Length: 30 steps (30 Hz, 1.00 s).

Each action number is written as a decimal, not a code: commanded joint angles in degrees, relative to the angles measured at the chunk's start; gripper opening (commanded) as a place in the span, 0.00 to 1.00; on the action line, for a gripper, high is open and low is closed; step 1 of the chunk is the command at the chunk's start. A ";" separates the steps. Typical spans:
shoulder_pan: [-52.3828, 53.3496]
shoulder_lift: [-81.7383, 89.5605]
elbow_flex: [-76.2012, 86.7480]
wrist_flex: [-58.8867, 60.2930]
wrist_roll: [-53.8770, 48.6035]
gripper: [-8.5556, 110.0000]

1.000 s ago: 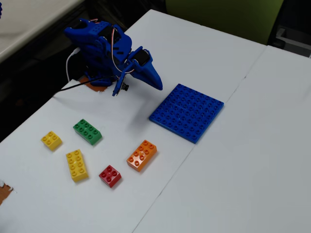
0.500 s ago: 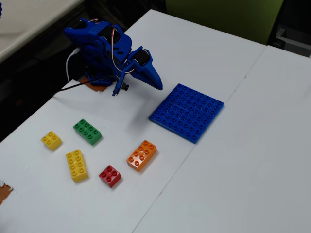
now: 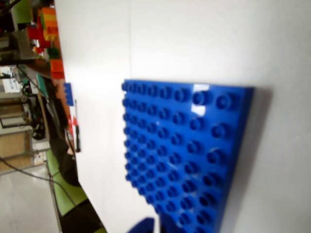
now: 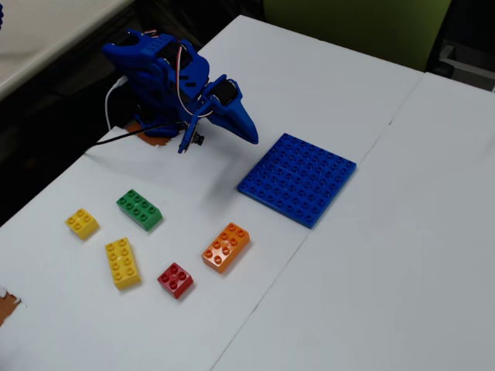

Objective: Pick up the 2x2 yellow block and go up the 8x8 blue block.

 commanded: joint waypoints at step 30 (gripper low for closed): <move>11.43 -55.28 -82.44 53.70 -75.23 0.07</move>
